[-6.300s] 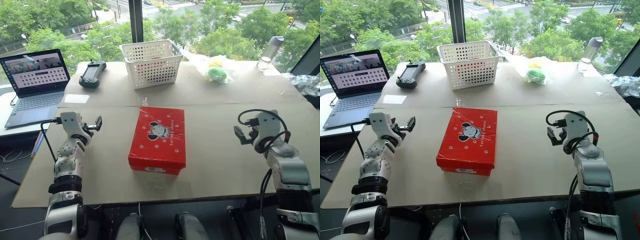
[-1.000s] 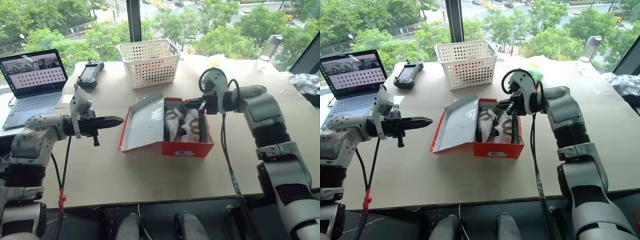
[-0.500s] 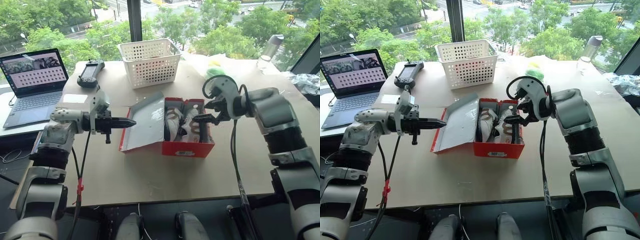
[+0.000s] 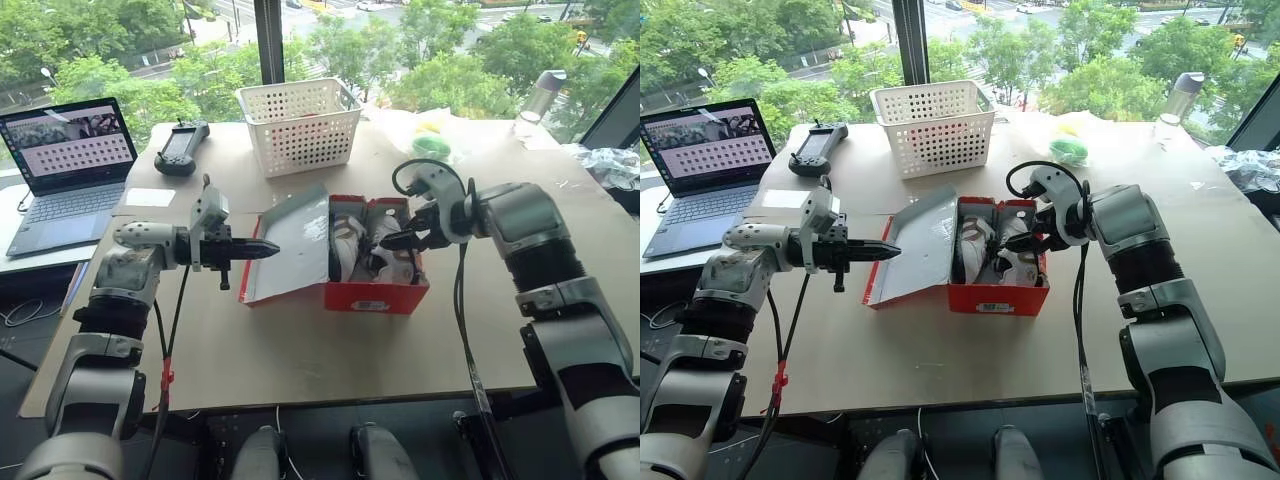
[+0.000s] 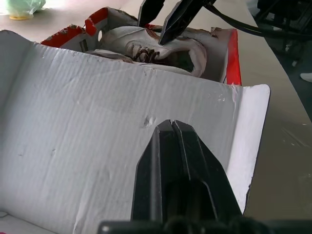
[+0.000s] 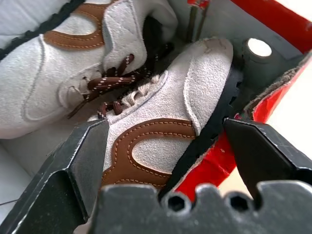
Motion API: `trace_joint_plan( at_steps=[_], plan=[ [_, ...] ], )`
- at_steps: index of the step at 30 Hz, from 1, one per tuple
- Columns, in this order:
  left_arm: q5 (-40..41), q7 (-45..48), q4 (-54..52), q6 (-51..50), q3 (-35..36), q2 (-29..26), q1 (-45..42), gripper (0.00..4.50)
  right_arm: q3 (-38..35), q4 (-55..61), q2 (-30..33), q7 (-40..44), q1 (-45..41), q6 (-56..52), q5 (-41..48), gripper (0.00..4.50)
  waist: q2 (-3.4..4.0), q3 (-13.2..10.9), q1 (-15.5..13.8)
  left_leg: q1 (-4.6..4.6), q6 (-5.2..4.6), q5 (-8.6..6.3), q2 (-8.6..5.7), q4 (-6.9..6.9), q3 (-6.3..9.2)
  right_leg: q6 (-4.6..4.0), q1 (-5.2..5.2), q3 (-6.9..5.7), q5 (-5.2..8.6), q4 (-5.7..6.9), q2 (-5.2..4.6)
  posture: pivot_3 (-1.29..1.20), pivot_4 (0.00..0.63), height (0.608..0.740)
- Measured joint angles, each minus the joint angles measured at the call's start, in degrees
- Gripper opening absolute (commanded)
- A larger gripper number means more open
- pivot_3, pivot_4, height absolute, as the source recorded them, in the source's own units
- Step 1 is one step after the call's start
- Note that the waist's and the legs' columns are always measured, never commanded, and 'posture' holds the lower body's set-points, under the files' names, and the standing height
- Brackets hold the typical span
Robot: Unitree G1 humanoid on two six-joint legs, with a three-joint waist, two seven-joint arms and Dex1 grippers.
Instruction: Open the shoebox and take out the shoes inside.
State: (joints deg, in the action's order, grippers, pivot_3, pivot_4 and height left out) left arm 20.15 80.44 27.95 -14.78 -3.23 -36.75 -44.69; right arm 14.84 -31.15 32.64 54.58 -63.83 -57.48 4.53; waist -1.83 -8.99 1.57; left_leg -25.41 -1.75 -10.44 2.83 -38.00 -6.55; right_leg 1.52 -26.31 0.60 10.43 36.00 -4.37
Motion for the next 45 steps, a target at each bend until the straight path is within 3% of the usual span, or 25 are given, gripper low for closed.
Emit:
trace_joint_plan(
  at_steps=[10, 13, 20, 26, 32, 45],
  plan=[
    [-0.06, -1.11, -0.01, 0.00, 0.00, 0.48, 0.04, 0.00, 0.70, -7.10, -5.34, -0.87, -0.19, 2.70, -1.00, 4.47, -0.01, 0.00, 0.48, 0.02, 0.00, 0.00, -0.04, 0.00, 0.06, 0.03, 0.06, -0.02, 0.01, 0.03, -0.01, 0.00, 0.150, 0.733],
    [-0.06, -1.20, -0.01, -0.01, 0.00, 0.61, 0.04, 0.00, 0.58, -7.98, -5.75, -1.13, -0.33, 3.70, -1.25, 3.75, 0.00, 0.00, 0.60, 0.04, 0.00, 0.00, -0.03, -0.03, 0.05, 0.06, 0.08, -0.01, -0.01, 0.03, -0.01, 0.00, 0.150, 0.733],
    [-0.06, -1.40, -0.01, -0.01, 0.00, 0.66, 0.04, 0.00, 0.58, -8.28, -5.87, -1.70, -0.34, 4.61, -2.17, 1.51, 0.00, 0.00, 0.68, 0.02, 0.00, 0.00, -0.02, -0.03, 0.07, 0.05, 0.06, -0.02, 0.00, 0.04, 0.00, 0.00, 0.150, 0.733],
    [-0.09, -1.44, 0.00, 0.00, 0.00, 0.81, 0.04, 0.00, 0.04, -8.07, -5.86, -1.06, -0.78, 3.13, -1.62, 1.51, 0.00, 0.00, 0.65, -0.01, 0.00, 0.00, -0.03, -0.03, 0.07, 0.05, 0.04, -0.01, 0.00, 0.03, -0.01, 0.00, 0.150, 0.733],
    [-0.35, -1.44, 0.03, -0.01, 0.00, 1.07, 0.02, 0.00, -6.69, -7.76, -5.01, -6.30, -3.97, -1.46, 0.25, 1.51, 0.00, -0.01, 0.67, -0.13, 0.00, 0.00, -0.02, -0.02, 0.08, 0.05, -0.07, -0.02, 0.00, 0.02, -0.01, 0.00, 0.150, 0.733],
    [-1.06, -1.45, 0.86, 0.00, 0.00, 1.15, -0.04, 0.00, -19.33, 12.87, -4.57, -14.31, -1.76, -22.07, 9.20, 1.51, 0.00, -0.01, 0.65, -0.14, 0.00, 0.00, -0.02, -0.01, 0.12, 0.05, -0.07, -0.02, 0.00, 0.02, -0.02, 0.00, 0.150, 0.733]
  ],
)
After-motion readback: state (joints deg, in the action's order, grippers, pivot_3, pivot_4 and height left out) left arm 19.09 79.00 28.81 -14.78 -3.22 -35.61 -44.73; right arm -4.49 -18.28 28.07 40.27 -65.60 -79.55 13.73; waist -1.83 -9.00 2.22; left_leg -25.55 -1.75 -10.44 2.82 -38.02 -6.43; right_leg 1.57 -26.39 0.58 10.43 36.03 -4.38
